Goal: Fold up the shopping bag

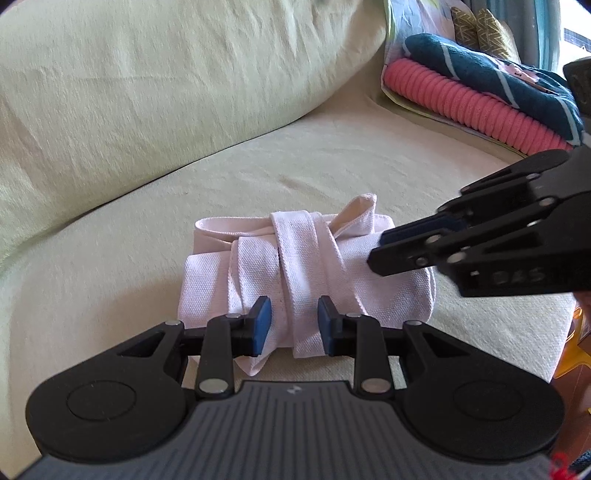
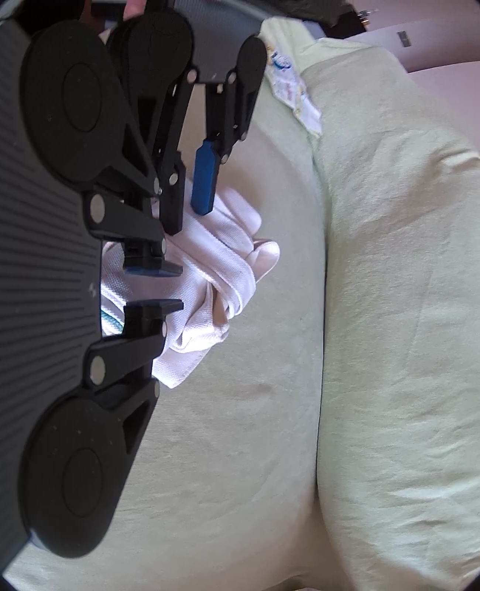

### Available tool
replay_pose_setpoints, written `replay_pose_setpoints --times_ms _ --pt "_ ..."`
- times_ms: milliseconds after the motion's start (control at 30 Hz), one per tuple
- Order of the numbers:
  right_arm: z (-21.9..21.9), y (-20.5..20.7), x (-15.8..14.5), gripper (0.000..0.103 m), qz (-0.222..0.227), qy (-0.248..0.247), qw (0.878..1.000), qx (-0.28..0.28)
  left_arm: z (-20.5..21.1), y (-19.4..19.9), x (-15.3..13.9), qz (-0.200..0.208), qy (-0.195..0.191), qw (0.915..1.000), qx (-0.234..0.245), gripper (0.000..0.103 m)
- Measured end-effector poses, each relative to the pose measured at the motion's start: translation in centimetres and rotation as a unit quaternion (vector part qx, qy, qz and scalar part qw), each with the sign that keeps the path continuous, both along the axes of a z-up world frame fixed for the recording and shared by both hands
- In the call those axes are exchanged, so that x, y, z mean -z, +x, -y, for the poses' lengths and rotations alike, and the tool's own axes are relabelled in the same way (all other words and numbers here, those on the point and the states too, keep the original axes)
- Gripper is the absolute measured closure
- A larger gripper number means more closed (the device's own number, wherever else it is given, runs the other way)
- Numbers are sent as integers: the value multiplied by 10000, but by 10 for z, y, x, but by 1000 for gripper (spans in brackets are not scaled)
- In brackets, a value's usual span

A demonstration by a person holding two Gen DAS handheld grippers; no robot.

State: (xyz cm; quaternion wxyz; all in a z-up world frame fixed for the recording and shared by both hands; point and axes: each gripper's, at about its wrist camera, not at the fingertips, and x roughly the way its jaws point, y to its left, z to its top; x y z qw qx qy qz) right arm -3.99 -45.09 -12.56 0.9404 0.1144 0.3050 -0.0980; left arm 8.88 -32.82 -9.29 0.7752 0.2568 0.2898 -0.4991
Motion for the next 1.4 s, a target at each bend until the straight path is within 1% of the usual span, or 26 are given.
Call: replay_pose_setpoints --times_ms 67,200,233,267,433,467,600,633,700,800,900,967,1200,1400 --pt "-4 -8 -6 70 -21 -111 9999 100 1 -1 0 19 16 10000 1 70" --pt "-5 -32 -12 70 38 -53 9998 205 2 -3 0 23 26 10000 11 70" --pt "-5 -37 -12 70 35 -36 9997 228 -5 10 1 31 33 9998 188 70" --pt "-5 -40 -12 70 26 -32 9997 250 -6 14 1 28 33 9998 219 70" --pt "-5 -50 -13 69 -158 -121 9990 401 -5 14 1 38 58 9998 203 70" --pt "-4 -51 -13 68 -164 -101 9990 397 -5 14 1 46 66 9998 205 70" --pt "0 -52 -10 57 -193 34 9993 309 -7 14 2 73 47 9998 188 70" --pt "3 -52 -8 55 -192 117 9994 245 -7 13 2 82 40 9998 184 70" --pt "11 -51 -5 45 -187 339 9992 111 -7 13 2 82 40 9998 188 70" --pt "30 -47 -3 37 -113 734 9972 -83 -6 11 3 99 46 9997 201 70" --pt "45 -36 -7 30 -87 830 9962 -248 -6 10 4 91 44 9997 202 70" --pt "53 -28 -9 28 -73 824 9961 -314 -6 10 3 77 58 9997 202 70" --pt "57 -9 -14 27 -83 677 9970 -376 -2 7 1 86 157 9997 146 70" --pt "59 -4 -8 26 -187 686 9962 -506 -1 7 2 57 160 9998 145 70"
